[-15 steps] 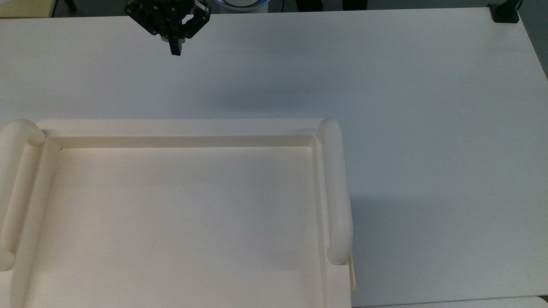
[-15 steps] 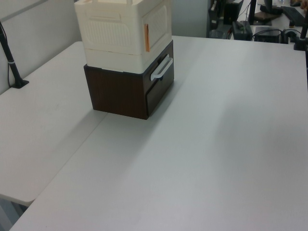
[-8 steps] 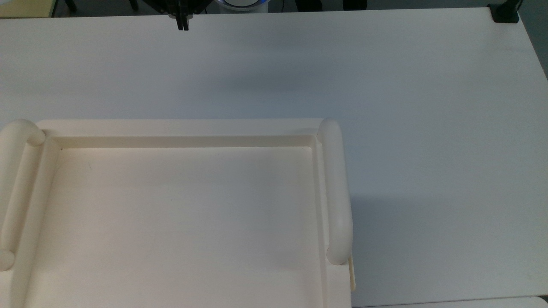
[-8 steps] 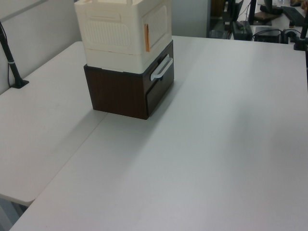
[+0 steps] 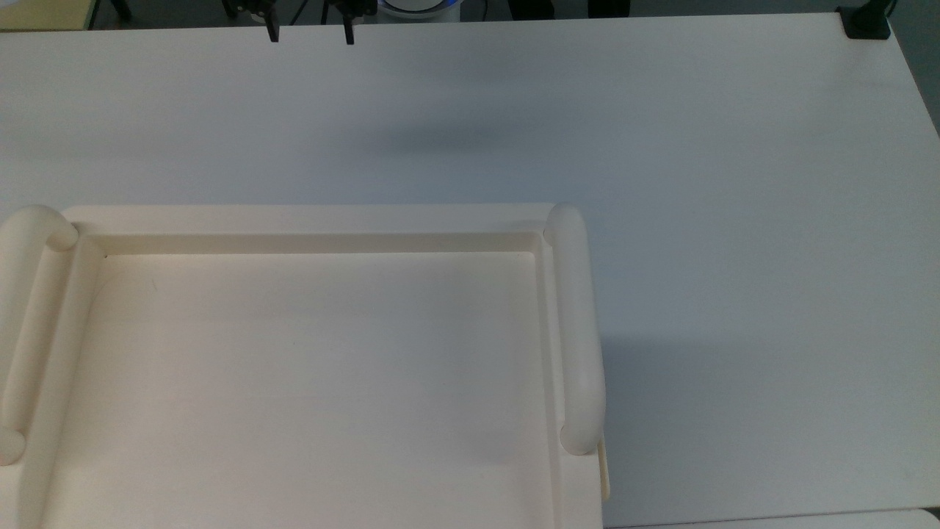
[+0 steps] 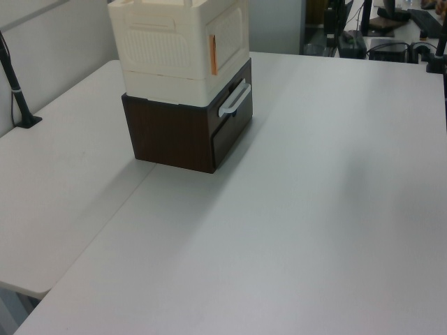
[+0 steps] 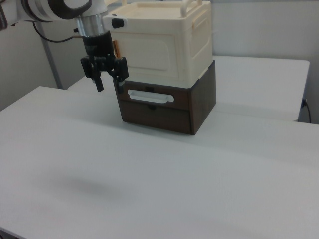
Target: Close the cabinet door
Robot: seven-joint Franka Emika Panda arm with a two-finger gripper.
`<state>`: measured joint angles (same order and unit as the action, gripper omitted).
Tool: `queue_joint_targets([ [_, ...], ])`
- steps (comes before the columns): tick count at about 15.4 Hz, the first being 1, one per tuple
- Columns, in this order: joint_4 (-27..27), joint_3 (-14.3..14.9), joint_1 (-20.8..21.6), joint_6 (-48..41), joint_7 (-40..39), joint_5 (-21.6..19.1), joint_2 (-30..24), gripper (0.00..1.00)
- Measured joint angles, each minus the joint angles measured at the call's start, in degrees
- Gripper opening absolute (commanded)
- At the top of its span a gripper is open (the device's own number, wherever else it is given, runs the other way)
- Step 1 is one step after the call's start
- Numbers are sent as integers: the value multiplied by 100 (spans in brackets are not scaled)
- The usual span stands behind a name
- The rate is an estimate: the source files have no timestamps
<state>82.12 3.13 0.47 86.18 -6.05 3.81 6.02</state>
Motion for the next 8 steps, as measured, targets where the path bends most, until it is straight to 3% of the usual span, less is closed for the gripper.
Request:
queue_joint_targets([
  [8, -4, 65, -67, 217, 227, 5, -41, 100],
])
